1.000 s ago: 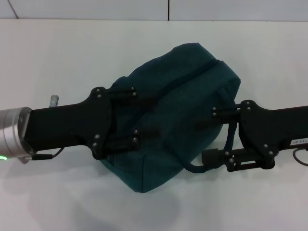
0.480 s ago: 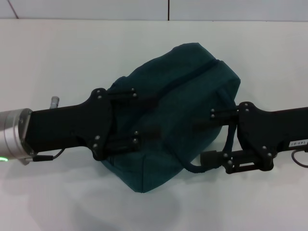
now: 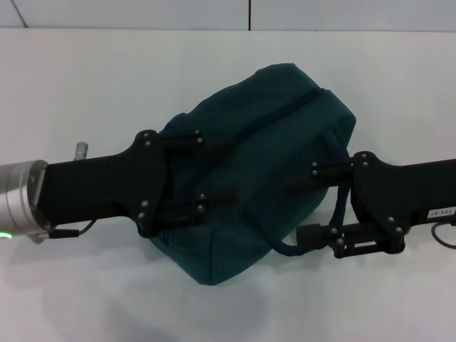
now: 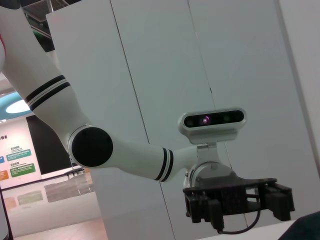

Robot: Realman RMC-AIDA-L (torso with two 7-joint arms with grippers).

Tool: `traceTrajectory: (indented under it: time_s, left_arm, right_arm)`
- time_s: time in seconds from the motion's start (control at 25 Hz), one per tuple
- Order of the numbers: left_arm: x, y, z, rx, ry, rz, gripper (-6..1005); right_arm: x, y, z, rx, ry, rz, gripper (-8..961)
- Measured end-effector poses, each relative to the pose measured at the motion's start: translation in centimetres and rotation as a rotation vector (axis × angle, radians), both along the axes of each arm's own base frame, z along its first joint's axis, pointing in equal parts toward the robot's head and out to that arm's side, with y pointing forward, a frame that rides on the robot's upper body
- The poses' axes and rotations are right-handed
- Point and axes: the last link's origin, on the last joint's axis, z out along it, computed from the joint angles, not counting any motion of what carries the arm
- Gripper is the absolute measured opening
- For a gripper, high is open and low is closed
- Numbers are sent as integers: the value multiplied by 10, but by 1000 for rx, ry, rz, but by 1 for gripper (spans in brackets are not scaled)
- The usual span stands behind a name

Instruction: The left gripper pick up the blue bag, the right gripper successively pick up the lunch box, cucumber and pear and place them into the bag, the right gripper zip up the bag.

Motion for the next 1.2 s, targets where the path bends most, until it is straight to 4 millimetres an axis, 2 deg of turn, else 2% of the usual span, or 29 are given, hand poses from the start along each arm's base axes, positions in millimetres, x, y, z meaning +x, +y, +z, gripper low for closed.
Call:
traceTrajectory:
  time_s: [1.2]
  left_arm:
    - [1,1,0,5,0,-2,570]
  right_arm:
    - [-1,0,1,2,-3,9,634]
